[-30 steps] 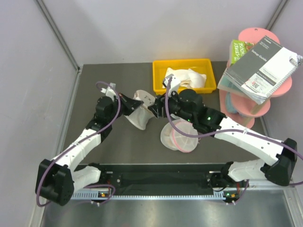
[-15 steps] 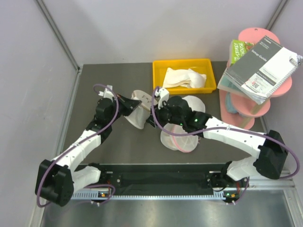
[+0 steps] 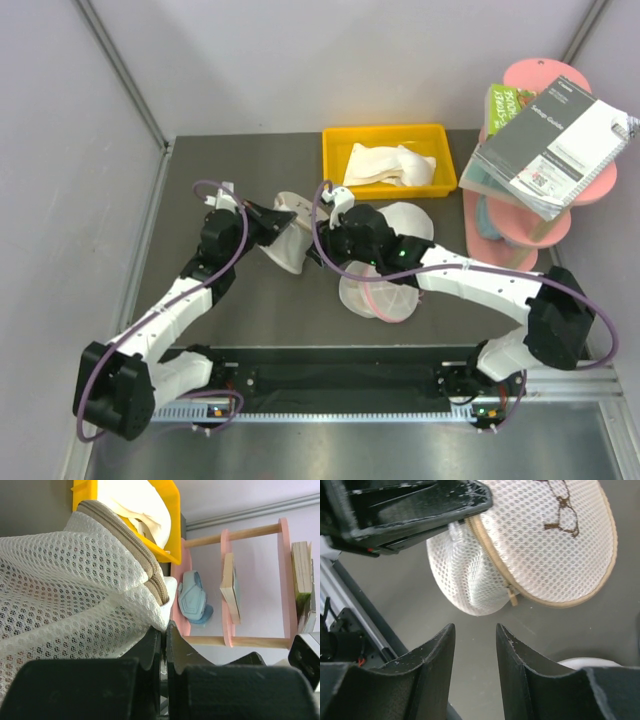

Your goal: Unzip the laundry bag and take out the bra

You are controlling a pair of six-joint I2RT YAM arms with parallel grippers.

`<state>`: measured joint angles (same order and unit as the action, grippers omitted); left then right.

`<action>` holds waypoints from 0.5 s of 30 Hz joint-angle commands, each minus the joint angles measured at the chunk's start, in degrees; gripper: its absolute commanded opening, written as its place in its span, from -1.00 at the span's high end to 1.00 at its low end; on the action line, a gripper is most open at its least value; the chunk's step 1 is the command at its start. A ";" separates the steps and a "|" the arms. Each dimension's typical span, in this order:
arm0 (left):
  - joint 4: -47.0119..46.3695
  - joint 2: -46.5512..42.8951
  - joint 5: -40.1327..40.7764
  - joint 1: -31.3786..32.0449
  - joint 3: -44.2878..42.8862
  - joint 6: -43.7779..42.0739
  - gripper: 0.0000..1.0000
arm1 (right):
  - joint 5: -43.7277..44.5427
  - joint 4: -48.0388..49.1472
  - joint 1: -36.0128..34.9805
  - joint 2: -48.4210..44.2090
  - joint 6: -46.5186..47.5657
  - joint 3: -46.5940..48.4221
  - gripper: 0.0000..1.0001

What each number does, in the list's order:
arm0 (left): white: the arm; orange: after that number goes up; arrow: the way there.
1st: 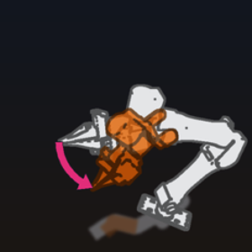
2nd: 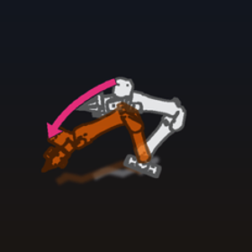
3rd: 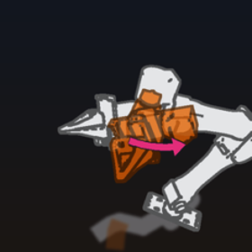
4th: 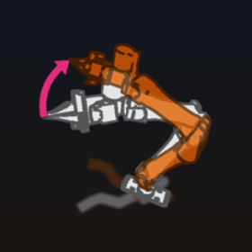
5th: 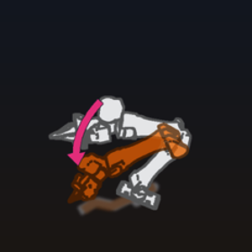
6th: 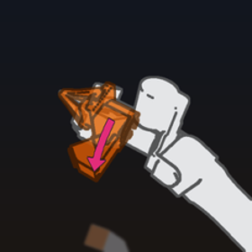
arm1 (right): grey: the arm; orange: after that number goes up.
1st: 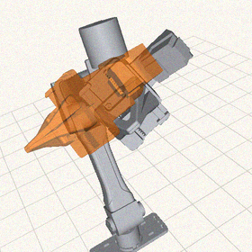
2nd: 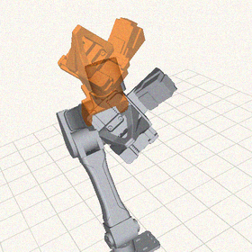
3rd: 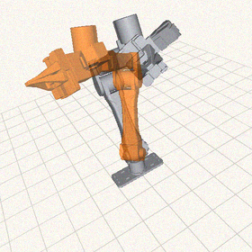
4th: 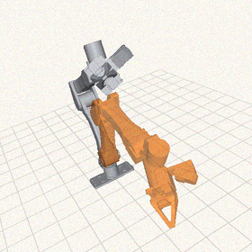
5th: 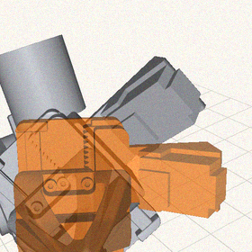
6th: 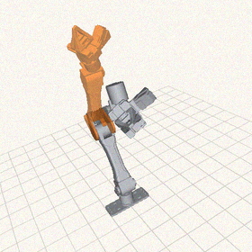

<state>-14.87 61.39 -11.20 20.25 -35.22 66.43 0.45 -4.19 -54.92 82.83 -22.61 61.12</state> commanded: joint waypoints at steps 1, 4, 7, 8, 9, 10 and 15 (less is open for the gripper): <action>-2.44 -2.06 0.48 -0.21 0.51 1.06 1.00 | 3.07 3.48 0.69 1.19 -1.12 0.84 0.21; -2.44 -2.23 0.39 -0.12 0.68 1.24 1.00 | 3.86 3.66 0.86 2.34 -1.73 1.10 0.21; -2.44 -2.50 0.39 -0.12 0.86 1.42 1.00 | 4.21 3.75 1.04 3.04 -2.26 1.10 0.21; -2.44 -2.59 0.39 -0.12 0.94 1.42 1.00 | 4.21 5.31 1.13 3.22 -2.35 0.84 0.21; -2.35 -2.67 0.30 -0.12 0.95 1.50 1.00 | 4.21 5.59 1.21 3.31 -2.44 0.75 0.21; -2.35 -2.76 0.39 -0.12 1.03 1.59 1.00 | 4.30 5.77 1.21 3.39 -2.52 0.75 0.21; -2.44 -3.20 0.13 -0.21 1.56 2.12 1.00 | 4.74 7.35 1.48 4.27 -3.05 0.67 0.18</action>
<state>-14.61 60.25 -11.05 20.25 -34.15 67.61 3.88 -1.10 -54.08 86.54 -24.71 61.12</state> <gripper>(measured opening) 0.038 0.405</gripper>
